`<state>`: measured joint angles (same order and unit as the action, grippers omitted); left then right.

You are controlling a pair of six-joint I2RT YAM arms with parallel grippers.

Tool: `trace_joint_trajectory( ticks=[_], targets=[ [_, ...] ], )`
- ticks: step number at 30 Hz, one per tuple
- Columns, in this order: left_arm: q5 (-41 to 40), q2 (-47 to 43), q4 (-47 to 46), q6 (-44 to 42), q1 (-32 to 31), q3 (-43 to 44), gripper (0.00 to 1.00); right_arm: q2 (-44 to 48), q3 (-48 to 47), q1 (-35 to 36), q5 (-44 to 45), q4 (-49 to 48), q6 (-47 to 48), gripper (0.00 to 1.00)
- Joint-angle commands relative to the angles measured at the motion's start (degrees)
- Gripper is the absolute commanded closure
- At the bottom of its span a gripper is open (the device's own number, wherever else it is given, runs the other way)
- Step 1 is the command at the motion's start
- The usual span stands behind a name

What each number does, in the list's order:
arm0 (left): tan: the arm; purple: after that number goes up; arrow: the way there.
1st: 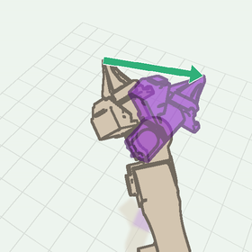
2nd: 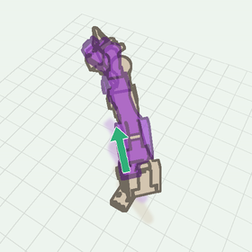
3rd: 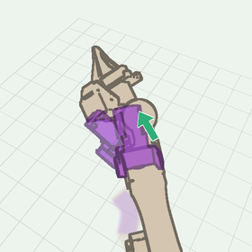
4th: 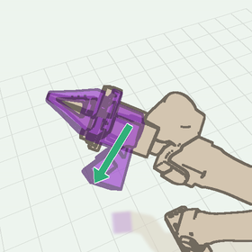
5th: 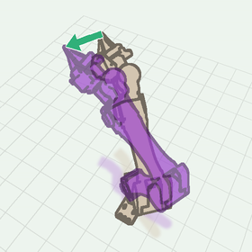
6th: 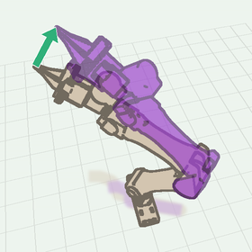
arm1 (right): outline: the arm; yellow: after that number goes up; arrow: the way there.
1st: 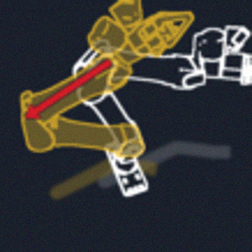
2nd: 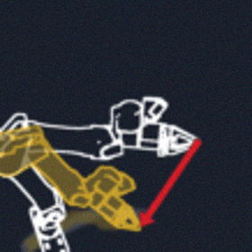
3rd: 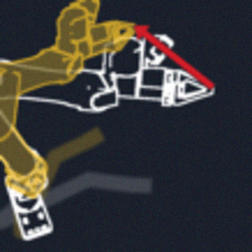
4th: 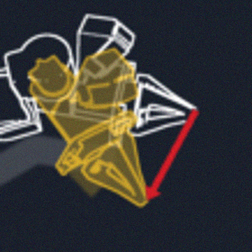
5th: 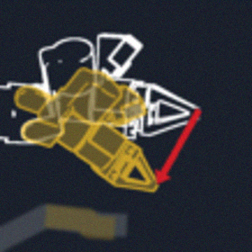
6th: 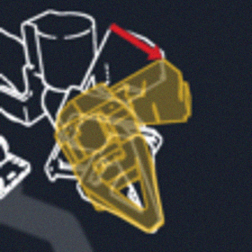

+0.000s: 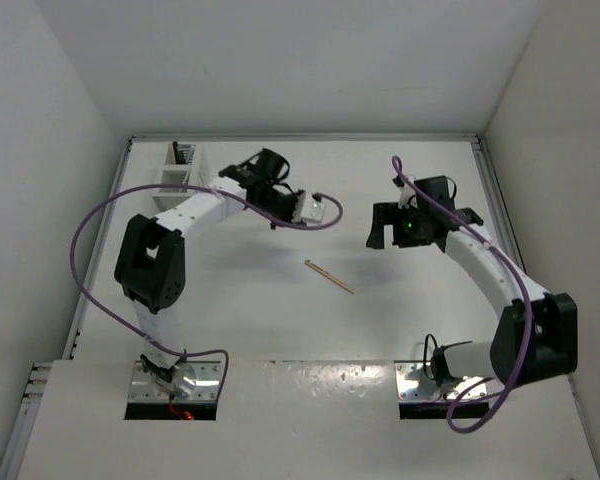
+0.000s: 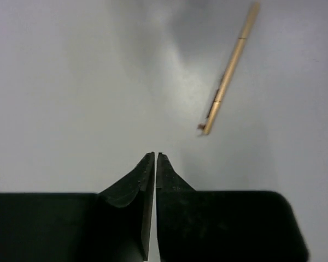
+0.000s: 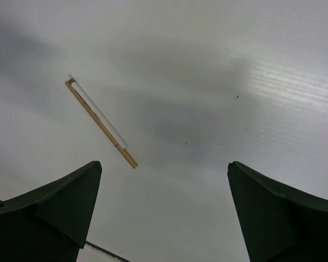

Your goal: Organize the makeup

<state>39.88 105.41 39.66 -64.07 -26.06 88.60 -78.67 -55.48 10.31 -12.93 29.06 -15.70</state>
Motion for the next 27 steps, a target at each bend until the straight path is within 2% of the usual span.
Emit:
trace_joint_trajectory(
  ticks=[1, 3, 5, 12, 20, 24, 27],
  targets=[
    [2.03, 1.46, 4.63, -4.81, -4.16, -0.97, 0.89, 6.84, 4.75, 0.33, -0.08, 0.73, -0.82, 0.02],
    [3.1, 2.17, 8.22, -11.99, -7.31, -2.63, 0.8, 8.79, 7.05, 0.33, 0.27, 1.44, -1.08, 0.02],
    [2.14, 4.1, 9.38, -14.75, -9.7, -3.25, 0.78, 12.31, 10.13, 0.5, 0.97, 1.79, -1.43, 0.02],
    [-2.26, 8.93, 11.84, -23.55, -15.68, -2.73, 0.82, 20.49, 15.22, 0.68, 3.87, 3.37, -2.66, 0.03],
    [-5.25, 12.72, 8.6, -18.11, -16.74, -1.5, 0.82, 22.69, 16.55, 0.68, 4.23, 4.07, -1.7, 0.03],
    [-6.39, 13.24, 7.54, -17.58, -16.74, -1.5, 0.78, 21.12, 16.11, 0.68, 3.96, 4.43, -0.3, 0.02],
    [-6.91, 13.25, 7.01, -16.96, -16.74, -0.88, 0.7, 21.98, 15.93, 0.68, 3.96, 4.43, 0.5, 0.02]
  ],
)
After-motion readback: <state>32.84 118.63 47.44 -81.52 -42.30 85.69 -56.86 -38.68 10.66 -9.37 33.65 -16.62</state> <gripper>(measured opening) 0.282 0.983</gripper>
